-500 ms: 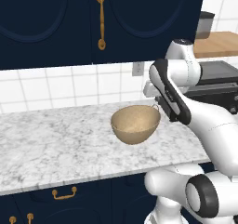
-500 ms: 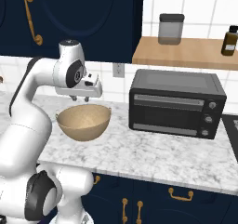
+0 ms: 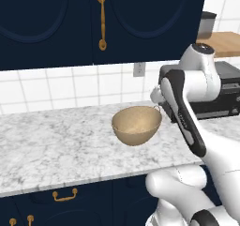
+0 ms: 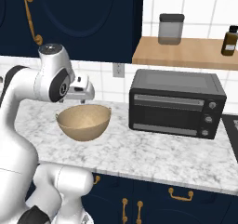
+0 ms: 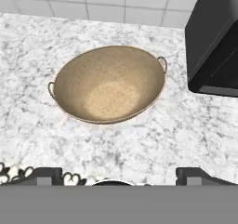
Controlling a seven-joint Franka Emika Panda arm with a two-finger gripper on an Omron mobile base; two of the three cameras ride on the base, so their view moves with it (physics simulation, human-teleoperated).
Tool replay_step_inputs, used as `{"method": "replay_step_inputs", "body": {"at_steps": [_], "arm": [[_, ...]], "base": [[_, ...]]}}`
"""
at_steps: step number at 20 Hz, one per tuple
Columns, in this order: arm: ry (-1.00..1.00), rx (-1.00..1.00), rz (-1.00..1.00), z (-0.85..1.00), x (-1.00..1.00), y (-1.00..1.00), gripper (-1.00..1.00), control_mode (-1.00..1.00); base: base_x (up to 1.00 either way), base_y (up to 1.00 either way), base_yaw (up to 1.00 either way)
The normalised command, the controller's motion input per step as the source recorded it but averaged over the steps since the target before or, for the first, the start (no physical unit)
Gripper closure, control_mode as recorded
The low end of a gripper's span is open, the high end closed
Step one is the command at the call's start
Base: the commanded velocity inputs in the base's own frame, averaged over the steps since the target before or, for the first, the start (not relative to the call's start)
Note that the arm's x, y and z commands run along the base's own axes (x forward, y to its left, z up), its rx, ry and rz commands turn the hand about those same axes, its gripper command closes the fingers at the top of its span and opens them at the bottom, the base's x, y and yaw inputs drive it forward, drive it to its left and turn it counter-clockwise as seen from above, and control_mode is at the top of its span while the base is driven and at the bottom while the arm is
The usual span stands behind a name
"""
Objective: Open the cabinet, pick up the bread from the cabinet and place it in the basket. Then move the basket to the dining counter.
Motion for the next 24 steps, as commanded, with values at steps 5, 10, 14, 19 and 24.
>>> {"method": "replay_step_inputs", "body": {"at_steps": [5, 10, 14, 19, 24], "arm": [[-0.47, 0.05, -0.11, 0.54, -0.19, 0.68, -1.0, -1.0], [-0.31, 0.06, -0.17, 0.63, -0.04, 0.66, -1.0, -1.0], [-0.22, 0.02, -0.02, 0.78, -0.05, 0.36, -1.0, -1.0], [-0.1, 0.0, 0.05, 0.65, -0.02, 0.06, -1.0, -1.0], [0.0, 0.0, 0.13, 0.48, 0.0, 0.12, -1.0, -1.0]], "base": [[0.0, 0.0, 0.0], [0.0, 0.0, 0.0], [0.0, 0.0, 0.0], [0.0, 0.0, 0.0], [0.0, 0.0, 0.0]]}}
